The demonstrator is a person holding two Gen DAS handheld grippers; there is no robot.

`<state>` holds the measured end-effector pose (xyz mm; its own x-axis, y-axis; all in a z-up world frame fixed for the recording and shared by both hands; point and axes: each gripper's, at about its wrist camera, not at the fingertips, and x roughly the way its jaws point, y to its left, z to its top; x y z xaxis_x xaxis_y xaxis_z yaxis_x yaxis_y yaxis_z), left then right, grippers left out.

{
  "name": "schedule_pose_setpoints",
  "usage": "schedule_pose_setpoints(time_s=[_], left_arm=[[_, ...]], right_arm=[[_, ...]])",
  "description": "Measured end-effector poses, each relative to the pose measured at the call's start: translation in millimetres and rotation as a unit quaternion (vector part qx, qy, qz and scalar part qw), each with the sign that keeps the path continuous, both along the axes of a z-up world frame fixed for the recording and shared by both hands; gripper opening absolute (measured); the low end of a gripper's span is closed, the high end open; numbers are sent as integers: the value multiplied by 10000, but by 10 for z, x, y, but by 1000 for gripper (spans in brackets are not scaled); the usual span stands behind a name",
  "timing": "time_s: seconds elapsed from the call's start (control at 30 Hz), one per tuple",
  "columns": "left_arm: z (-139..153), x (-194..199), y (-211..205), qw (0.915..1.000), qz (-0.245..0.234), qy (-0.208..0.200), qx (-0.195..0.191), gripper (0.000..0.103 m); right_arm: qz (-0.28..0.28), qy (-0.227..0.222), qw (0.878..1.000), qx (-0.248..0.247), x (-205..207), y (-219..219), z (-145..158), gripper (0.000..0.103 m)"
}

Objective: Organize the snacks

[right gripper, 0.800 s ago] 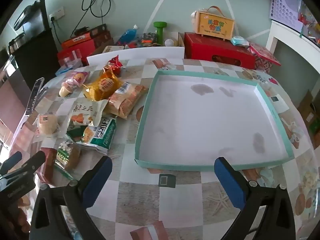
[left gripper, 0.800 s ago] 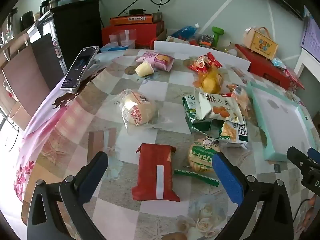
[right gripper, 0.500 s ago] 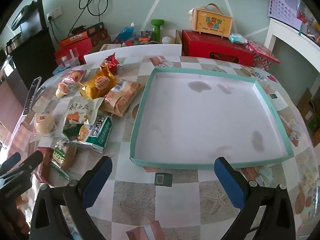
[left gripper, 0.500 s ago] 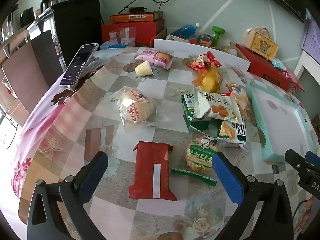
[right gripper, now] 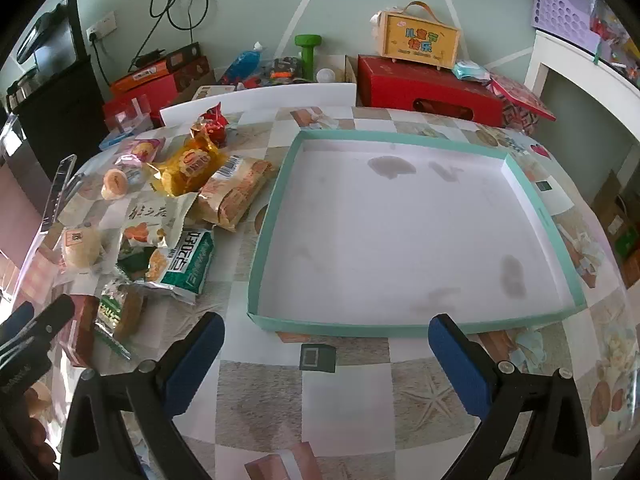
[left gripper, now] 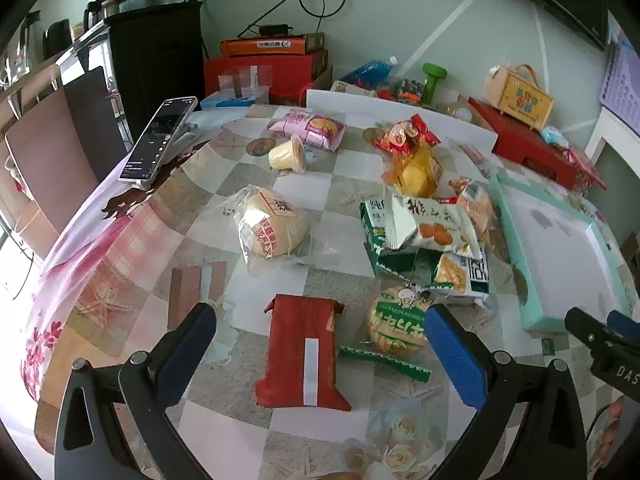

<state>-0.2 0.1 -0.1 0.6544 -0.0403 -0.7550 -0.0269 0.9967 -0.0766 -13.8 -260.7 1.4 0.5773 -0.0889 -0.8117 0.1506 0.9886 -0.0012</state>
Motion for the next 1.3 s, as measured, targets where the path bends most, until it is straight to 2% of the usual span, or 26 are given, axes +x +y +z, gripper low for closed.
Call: schedule_pose_setpoints(time_s=[0.33, 0.5, 1.3], left_arm=[[41, -10, 12, 9996, 19, -253, -148, 103], [12, 0, 32, 9992, 36, -204, -344, 103], [19, -16, -28, 9992, -115, -331, -174, 103]], right_arm=[[-15, 41, 10000, -23, 13, 0, -16, 103], [-27, 64, 10000, -42, 23, 0, -30, 103], [-41, 90, 9999, -80, 35, -3, -20, 103]])
